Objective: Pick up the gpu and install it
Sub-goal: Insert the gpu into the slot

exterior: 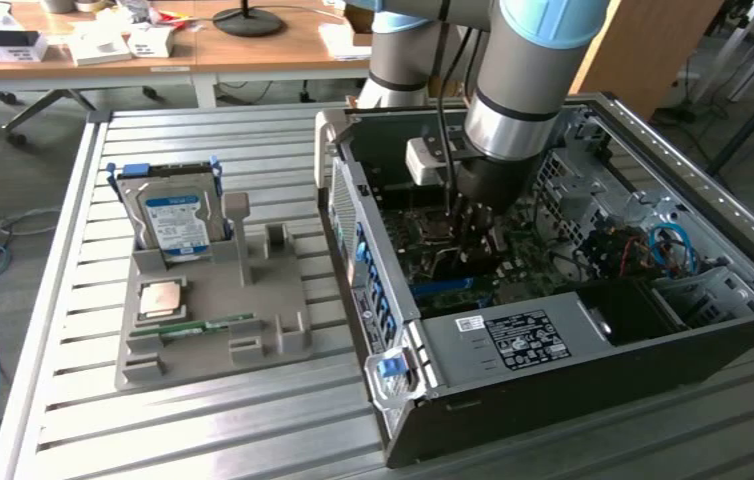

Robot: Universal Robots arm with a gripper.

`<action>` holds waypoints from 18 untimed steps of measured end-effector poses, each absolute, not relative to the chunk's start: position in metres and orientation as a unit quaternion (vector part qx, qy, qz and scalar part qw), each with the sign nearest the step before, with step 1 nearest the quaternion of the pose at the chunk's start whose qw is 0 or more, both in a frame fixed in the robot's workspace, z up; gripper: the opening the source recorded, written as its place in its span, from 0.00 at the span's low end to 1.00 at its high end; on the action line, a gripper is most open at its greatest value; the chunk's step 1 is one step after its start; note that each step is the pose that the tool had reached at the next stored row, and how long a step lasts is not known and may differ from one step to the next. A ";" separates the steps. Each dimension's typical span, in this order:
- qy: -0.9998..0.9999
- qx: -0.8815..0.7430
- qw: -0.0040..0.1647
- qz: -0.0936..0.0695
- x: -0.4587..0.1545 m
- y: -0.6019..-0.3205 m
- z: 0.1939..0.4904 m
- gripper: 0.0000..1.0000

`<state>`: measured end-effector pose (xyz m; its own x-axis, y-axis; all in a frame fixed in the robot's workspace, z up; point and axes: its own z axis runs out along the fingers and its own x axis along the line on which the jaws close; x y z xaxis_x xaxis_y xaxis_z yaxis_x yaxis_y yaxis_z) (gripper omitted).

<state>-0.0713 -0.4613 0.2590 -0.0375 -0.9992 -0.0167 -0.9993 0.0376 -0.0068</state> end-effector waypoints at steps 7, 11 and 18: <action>0.720 -0.694 0.008 0.003 -0.072 -0.461 0.258 0.26; 0.720 -0.694 0.008 0.003 -0.072 -0.461 0.257 0.26; 0.720 -0.694 0.008 0.003 -0.072 -0.461 0.257 0.26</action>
